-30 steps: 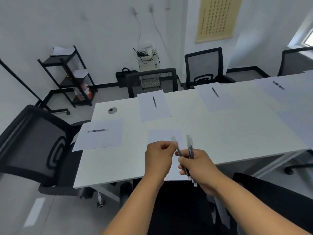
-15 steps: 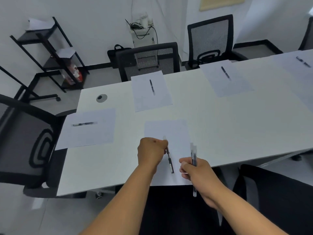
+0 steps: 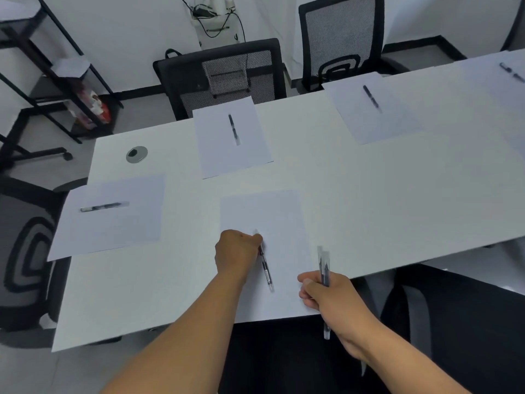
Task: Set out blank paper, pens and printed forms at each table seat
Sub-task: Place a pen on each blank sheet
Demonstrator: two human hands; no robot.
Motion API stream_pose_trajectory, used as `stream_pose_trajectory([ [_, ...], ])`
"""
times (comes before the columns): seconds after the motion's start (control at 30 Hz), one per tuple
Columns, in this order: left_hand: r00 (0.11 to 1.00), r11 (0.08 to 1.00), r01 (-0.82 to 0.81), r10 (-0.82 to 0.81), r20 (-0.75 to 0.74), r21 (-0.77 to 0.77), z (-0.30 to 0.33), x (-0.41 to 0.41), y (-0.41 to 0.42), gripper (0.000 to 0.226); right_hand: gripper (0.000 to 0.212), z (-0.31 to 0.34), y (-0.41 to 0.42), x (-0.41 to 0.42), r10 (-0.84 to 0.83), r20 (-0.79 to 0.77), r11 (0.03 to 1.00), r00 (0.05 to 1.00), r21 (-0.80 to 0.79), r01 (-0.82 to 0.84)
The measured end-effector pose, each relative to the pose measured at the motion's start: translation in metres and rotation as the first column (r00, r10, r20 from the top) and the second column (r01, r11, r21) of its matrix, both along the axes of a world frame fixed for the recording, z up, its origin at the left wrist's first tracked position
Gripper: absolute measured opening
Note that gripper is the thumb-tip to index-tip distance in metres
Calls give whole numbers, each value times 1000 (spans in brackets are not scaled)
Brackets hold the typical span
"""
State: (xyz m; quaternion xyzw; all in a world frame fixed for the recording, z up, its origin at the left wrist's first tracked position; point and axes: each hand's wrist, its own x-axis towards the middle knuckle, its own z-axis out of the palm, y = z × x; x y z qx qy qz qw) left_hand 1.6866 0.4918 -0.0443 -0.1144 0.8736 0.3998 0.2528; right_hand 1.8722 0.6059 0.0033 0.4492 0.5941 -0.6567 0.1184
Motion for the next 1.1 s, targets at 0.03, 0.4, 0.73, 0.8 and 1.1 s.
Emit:
stream_pose_trajectory([
  [0.03, 1000, 1000, -14, 14, -4, -2, -1, 0, 0, 35, 17, -1, 1, 0, 3, 1, 1000, 1000, -2, -3],
  [0.4, 1000, 997, -9, 9, -4, -73, -9, -1, 1, 28, 21, -14, 2, -10, 40, -13, 998, 999, -40, -41],
  [0.73, 1000, 993, -5, 2, -25, -118, -5, 0, -5, 33, 16, 2, 4, -10, 11, -65, 999, 998, -46, -14],
  [0.8, 999, 994, 0, -4, -34, -114, 0, 4, -7, 34, 17, 9, 6, -7, 5, -85, 999, 996, -39, -9],
  [1.1, 981, 992, 129, -129, -142, -5, 47, 57, 26, 40, 17, 63, 32, 28, -68, -160, 998, 985, -5, 68],
])
